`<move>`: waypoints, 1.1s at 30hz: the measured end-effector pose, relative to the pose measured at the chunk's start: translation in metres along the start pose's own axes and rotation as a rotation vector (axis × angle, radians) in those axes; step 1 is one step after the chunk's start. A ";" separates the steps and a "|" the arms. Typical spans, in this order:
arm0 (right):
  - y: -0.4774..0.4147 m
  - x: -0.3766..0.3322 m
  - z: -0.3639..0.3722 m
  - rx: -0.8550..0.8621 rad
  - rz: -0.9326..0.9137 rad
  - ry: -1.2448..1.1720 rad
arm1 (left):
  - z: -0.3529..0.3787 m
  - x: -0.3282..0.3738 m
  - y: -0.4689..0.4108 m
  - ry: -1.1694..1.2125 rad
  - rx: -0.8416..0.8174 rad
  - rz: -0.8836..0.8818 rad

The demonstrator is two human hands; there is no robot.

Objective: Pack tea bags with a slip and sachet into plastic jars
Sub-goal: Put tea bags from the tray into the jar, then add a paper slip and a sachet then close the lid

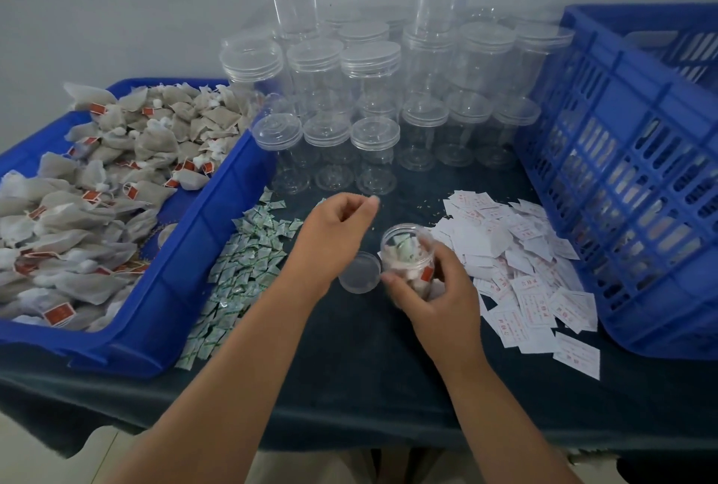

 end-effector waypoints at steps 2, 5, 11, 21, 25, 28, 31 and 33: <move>-0.001 0.008 -0.016 0.138 0.069 -0.042 | 0.004 -0.002 -0.010 -0.260 0.020 0.066; -0.001 0.012 -0.037 0.310 0.122 -0.072 | 0.035 -0.023 -0.018 -0.700 -0.137 0.056; -0.003 0.015 -0.037 0.309 0.147 -0.101 | 0.047 -0.050 -0.029 -0.807 -0.201 -0.098; -0.005 0.012 -0.031 0.260 0.123 -0.060 | 0.033 -0.033 -0.026 -0.245 -0.104 -0.051; -0.005 0.004 -0.025 0.185 0.080 -0.037 | 0.011 0.005 -0.018 -0.128 0.054 0.098; -0.006 0.005 -0.016 0.110 0.064 0.001 | 0.001 0.051 0.006 -0.058 0.112 0.384; -0.006 0.001 -0.012 0.086 0.014 0.073 | 0.023 0.082 0.038 -0.226 -0.108 0.683; -0.004 0.000 -0.011 0.084 -0.011 0.101 | 0.042 0.079 0.053 -0.478 -0.264 0.774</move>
Point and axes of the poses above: each hand's wrist, its own y-axis away from the middle knuckle, its own z-axis out of the palm, x = y × z, the point moved 10 cm from there along -y, towards the middle knuckle, and after that the axes turned 7 degrees about y, right-handed, at the moved point
